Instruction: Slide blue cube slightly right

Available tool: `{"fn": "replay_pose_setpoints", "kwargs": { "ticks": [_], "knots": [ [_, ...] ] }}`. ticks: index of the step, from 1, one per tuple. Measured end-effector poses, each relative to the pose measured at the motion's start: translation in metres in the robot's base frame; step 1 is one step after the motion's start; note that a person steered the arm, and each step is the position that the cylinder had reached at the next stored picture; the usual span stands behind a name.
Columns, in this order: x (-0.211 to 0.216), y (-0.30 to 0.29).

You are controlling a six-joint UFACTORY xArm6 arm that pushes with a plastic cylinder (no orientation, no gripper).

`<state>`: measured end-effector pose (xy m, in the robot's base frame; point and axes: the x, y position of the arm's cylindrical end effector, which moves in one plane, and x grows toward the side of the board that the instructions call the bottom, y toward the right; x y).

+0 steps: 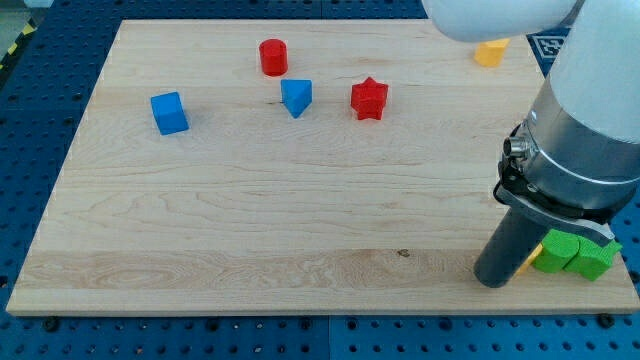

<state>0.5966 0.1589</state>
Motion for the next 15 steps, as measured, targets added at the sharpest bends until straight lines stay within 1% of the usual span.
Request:
{"fn": "replay_pose_setpoints", "kwargs": {
  "ticks": [1,2,4,5,6,7,8,9,10,11,12,13,14,15],
  "knots": [
    [-0.004,-0.022],
    [-0.024,-0.074],
    [-0.102,-0.225],
    [-0.118,-0.3],
    [-0.15,-0.364],
    [-0.189,-0.417],
    [-0.214,-0.438],
    [-0.214,-0.414],
    [-0.2,-0.373],
    [-0.2,-0.339],
    [-0.225,-0.339],
    [-0.262,-0.342],
    [-0.263,-0.333],
    [-0.241,-0.322]
  ]
}}
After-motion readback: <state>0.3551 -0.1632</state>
